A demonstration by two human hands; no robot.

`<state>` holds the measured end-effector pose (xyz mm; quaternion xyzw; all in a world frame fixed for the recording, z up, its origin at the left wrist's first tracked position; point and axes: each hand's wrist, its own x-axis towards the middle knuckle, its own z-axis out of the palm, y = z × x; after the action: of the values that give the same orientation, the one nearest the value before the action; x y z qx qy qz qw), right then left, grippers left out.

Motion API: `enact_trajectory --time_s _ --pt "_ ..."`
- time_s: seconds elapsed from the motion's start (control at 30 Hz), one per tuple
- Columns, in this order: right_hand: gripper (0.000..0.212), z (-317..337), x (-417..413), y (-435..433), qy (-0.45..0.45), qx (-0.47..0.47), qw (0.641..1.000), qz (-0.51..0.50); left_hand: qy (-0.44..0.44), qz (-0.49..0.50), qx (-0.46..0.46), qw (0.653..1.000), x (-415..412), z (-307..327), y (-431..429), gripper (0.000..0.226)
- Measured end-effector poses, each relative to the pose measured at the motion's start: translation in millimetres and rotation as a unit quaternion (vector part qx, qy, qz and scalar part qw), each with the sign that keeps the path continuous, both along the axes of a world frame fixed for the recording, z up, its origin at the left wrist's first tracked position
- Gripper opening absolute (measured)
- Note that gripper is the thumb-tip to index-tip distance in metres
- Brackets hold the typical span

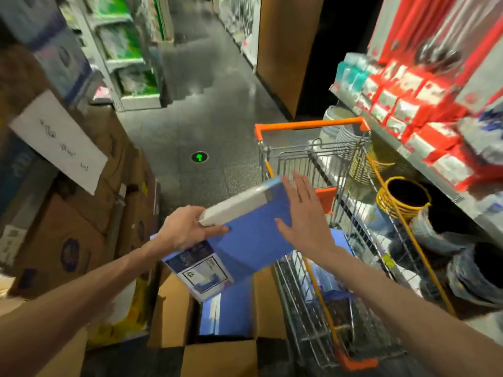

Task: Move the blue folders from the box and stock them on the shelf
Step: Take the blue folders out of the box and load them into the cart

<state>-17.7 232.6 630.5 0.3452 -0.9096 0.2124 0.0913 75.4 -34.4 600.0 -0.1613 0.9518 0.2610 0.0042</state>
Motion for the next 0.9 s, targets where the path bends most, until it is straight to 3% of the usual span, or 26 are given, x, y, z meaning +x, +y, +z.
enact_trajectory --time_s 0.07,0.2,0.27,0.37,0.47,0.53,0.67,0.8,0.9 --pt "0.091 3 2 35 -0.043 -0.075 0.995 -0.057 0.026 0.04 0.051 0.998 2 17 26 0.057" --pt "0.085 -2 12 110 -0.196 -0.216 0.946 -0.138 0.076 0.117 0.171 0.975 2 39 102 0.047" --pt "0.092 -3 19 145 -0.309 -0.256 0.898 -0.18 0.089 0.138 0.242 0.956 -2 39 143 0.053" --pt "0.103 -16 22 189 -0.453 -0.31 0.795 -0.258 0.106 0.162 0.343 0.919 -10 33 204 0.066" --pt "0.079 -29 17 227 -0.473 -0.405 0.733 -0.275 0.076 0.177 0.435 0.879 -20 23 256 0.043" --pt "0.063 -36 16 245 -0.474 -0.461 0.694 -0.284 0.069 0.179 0.462 0.866 -26 14 280 0.046" --pt "0.035 -50 6 271 -0.413 -0.503 0.674 -0.348 0.03 0.2 0.478 0.854 -47 -13 312 0.055" --pt "0.033 -74 -23 281 -0.381 -0.492 0.67 -0.406 -0.042 0.188 0.496 0.847 -85 -47 314 0.066" --pt "0.029 -94 -52 283 -0.401 -0.492 0.651 -0.418 -0.089 0.194 0.535 0.818 -131 -77 300 0.07"
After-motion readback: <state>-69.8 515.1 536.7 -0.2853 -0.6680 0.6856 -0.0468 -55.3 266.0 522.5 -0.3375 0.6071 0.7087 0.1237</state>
